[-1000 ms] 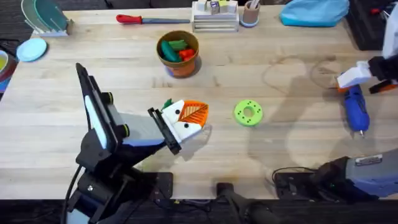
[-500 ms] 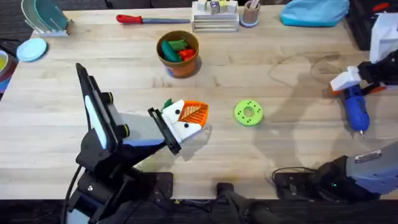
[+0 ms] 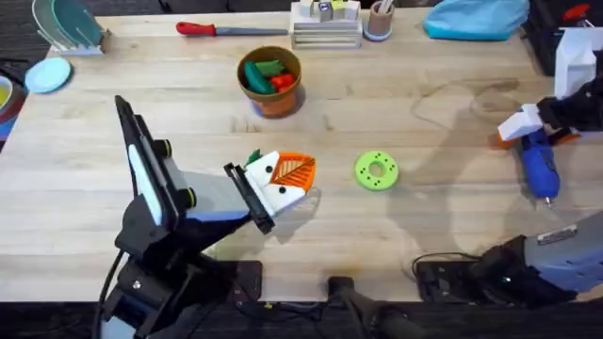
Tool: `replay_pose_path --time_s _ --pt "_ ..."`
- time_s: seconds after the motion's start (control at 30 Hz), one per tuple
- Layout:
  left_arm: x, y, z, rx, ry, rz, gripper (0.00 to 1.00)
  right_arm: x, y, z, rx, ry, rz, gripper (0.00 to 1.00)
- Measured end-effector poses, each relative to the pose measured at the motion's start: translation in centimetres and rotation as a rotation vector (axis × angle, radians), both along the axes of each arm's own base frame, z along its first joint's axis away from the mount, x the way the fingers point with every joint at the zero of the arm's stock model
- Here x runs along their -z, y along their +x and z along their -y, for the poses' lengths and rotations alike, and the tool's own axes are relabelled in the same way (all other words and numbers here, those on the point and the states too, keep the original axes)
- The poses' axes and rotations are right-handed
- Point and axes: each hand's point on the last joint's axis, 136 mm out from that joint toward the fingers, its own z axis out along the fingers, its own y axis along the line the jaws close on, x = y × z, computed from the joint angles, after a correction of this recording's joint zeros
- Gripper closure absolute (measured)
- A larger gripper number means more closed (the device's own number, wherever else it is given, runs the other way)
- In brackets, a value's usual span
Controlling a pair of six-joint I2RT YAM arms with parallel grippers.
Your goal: Pick up the gripper from the table and insert it into the empty holder that is missing its gripper. Then pick up a screw, insert it into the mounting hole, and use the screwdriver to tighten it. Finally, clean up the table by picking up the vegetable and placing it into the bucket.
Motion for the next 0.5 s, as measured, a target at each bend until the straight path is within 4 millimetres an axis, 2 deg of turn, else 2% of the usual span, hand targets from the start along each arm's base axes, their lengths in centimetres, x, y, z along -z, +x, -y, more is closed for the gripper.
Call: replay_pose_path --time_s 0.5 --pt "0.00 0.04 -0.02 -0.003 0.000 0.000 0.994 0.13 0.23 0.21 0.002 -0.005 0.003 0.012"
